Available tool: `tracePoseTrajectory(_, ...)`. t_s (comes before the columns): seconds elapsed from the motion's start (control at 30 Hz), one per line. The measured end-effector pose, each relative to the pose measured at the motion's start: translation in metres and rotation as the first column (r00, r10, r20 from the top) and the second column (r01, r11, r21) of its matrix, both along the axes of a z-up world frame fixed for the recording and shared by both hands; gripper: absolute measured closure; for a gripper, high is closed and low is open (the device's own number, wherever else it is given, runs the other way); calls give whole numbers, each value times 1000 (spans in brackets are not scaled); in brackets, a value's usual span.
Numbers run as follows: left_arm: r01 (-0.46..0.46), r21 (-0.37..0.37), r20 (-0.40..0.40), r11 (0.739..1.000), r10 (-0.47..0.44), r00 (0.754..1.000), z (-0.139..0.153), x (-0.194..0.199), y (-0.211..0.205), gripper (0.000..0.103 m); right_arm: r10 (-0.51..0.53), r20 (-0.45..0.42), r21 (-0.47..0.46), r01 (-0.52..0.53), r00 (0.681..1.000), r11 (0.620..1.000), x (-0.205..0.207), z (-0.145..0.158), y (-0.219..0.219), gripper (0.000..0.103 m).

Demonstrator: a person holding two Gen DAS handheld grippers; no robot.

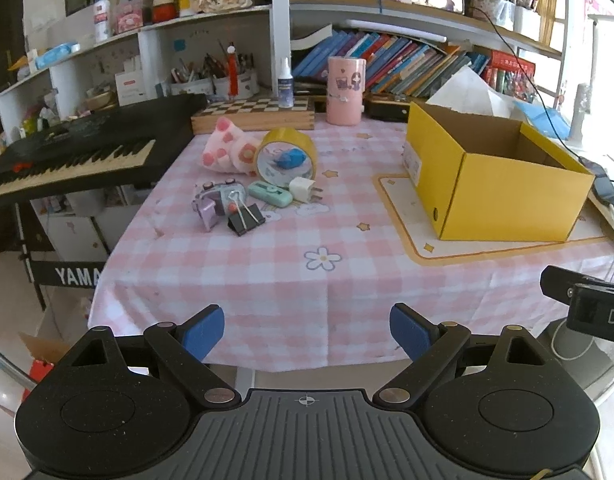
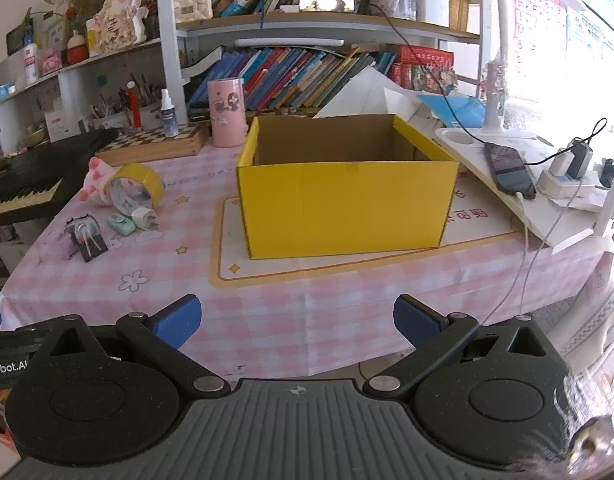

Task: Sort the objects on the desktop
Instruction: 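Move both tools toward the small objects beside the tape roll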

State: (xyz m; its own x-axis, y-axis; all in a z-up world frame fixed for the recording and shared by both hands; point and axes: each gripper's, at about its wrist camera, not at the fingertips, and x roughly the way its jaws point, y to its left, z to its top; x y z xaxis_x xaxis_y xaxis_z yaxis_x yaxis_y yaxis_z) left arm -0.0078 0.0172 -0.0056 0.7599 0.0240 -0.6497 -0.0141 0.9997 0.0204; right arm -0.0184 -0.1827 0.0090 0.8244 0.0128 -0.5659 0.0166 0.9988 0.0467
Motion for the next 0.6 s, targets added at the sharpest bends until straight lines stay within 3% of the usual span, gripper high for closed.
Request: tracePoseTrajectory(0.6,-106,-1,-28,994,106,994,-4,-5,41,11,125,-50,-20,-126,991,992,21,-6,47,3)
